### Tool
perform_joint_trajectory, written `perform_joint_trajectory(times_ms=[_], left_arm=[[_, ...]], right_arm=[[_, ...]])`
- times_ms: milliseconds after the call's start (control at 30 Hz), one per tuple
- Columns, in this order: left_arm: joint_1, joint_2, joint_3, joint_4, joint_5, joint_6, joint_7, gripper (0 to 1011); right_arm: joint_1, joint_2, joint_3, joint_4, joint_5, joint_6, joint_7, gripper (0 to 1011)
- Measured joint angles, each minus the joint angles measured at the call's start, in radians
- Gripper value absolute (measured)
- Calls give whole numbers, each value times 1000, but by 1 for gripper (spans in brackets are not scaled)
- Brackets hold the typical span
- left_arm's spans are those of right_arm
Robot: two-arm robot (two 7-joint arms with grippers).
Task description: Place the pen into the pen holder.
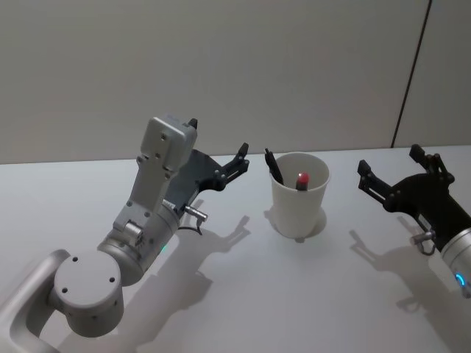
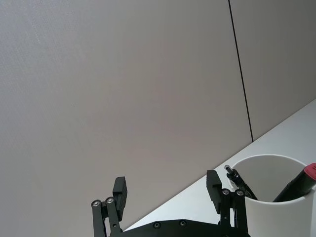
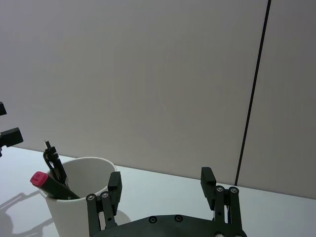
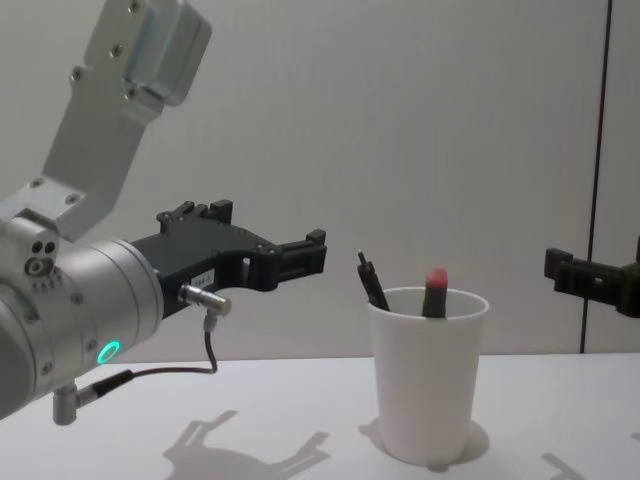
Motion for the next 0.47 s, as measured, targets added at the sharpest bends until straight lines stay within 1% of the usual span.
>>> perform_joint_trajectory(times_ms=[467], left_arm=[[0,0,-1,0,-1,-1,0,1001]], right_arm=[[0,0,0,0,0,0,0,1001]])
